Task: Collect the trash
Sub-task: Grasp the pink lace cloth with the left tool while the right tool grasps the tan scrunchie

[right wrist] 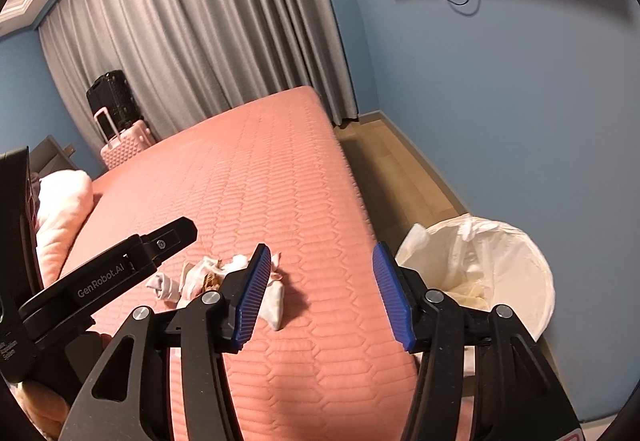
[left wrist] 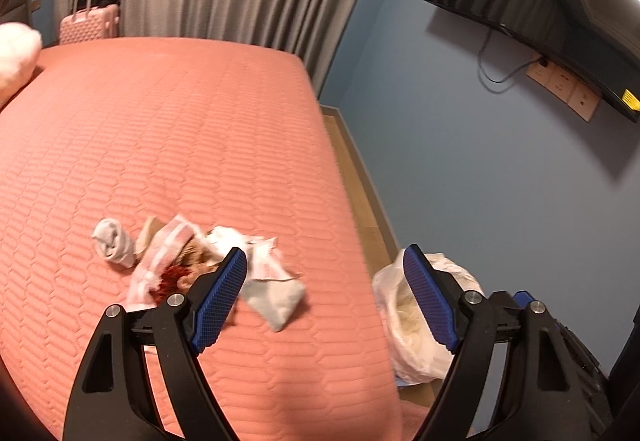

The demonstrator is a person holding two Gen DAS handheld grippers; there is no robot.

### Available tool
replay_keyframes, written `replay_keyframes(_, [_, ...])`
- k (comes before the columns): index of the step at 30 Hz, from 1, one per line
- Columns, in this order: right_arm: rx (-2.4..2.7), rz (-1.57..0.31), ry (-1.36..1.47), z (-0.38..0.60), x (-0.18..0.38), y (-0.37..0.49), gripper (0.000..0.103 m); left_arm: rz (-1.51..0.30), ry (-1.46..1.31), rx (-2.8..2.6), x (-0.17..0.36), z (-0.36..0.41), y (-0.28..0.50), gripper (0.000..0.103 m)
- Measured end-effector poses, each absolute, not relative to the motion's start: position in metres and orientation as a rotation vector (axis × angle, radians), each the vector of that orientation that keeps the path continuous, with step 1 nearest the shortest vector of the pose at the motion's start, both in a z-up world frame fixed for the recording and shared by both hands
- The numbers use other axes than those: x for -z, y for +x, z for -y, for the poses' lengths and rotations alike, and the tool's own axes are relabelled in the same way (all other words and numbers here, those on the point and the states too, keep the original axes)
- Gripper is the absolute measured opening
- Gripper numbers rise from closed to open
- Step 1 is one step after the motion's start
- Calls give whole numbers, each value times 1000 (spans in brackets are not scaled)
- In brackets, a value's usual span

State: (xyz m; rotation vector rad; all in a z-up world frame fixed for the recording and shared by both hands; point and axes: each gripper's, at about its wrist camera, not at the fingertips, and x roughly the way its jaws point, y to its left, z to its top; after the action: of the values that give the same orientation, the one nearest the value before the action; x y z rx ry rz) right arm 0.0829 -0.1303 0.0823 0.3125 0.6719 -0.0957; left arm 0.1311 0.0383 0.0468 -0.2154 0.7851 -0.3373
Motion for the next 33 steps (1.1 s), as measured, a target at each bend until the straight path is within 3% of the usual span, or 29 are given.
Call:
replay_keyframes(25, [-54,-898,234,17,3,140,54,-1023,-234,57,68,-179,162,77])
replay_keyframes(33, [-78,-983,223,-9,43,169,54,-1116,-259,66,109,-193,181,67])
